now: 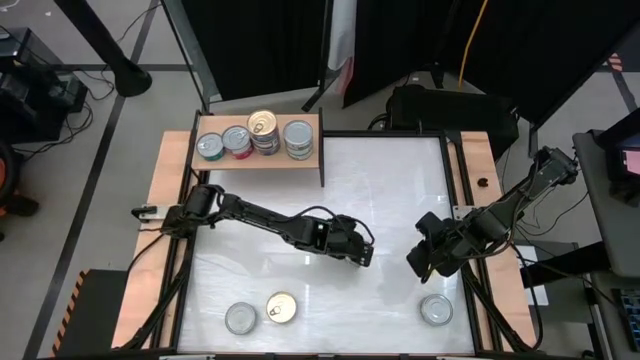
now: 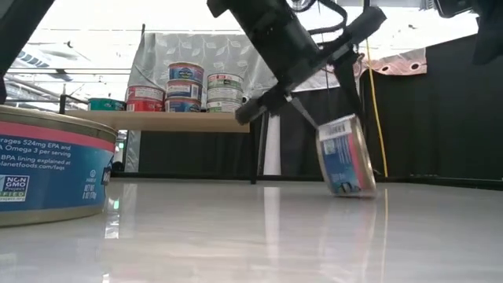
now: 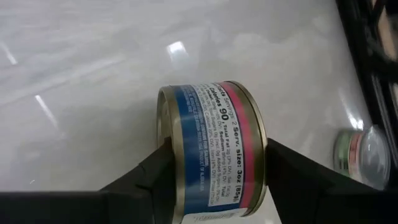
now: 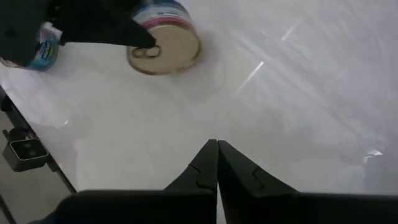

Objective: Stack canned seafood by type on shelf
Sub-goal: Stack the blue pink tuna can on top of the blue pink tuna cans on the shelf

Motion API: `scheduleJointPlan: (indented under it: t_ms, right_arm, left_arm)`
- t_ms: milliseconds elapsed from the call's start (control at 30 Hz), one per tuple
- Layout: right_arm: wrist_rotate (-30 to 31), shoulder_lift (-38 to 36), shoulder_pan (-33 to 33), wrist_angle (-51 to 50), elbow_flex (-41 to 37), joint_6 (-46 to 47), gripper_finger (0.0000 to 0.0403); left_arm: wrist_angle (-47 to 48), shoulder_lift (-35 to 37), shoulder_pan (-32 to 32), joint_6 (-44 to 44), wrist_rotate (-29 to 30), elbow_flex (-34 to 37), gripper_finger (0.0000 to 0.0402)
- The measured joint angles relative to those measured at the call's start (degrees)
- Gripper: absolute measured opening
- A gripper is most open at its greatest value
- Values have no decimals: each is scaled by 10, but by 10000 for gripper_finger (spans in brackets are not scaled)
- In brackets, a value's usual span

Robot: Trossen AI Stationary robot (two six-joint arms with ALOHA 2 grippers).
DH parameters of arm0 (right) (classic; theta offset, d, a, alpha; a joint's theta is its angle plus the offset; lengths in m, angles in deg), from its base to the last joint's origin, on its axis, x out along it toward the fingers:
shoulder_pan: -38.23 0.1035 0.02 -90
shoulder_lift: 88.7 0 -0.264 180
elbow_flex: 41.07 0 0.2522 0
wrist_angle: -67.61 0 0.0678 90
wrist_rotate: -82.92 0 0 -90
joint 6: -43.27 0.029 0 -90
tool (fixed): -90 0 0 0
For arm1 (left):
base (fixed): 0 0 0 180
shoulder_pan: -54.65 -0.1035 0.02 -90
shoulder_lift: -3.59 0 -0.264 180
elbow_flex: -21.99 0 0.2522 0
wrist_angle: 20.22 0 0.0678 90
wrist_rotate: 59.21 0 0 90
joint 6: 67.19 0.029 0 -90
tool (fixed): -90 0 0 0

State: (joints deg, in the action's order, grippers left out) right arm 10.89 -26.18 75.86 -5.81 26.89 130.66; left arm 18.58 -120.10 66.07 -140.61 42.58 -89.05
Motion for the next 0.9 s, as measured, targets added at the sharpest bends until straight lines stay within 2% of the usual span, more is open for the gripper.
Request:
scheduleJointPlan:
  t_ms: [133,267,400,567,667,800,900]
  right_arm:
    - [3,0,0,-4,0,0,0]
    - [30,0,0,-3,0,2,0]
    - [53,0,0,-1,0,3,0]
    - [88,0,0,10,0,4,0]
    - [99,0,0,19,0,4,0]
    - [111,0,0,28,0,17,0]
    - [122,0,0,39,0,19,0]
  left_arm:
    - [25,45,-4,40,-22,-11,198]
    - [43,148,-16,73,-17,-14,198]
    - [99,265,-56,128,23,-14,198]
    - [173,400,-140,179,102,-15,198]
    - [200,459,-205,196,128,-15,198]
    - [242,516,-293,204,119,-15,198]
    - [256,537,-360,236,69,-14,198]
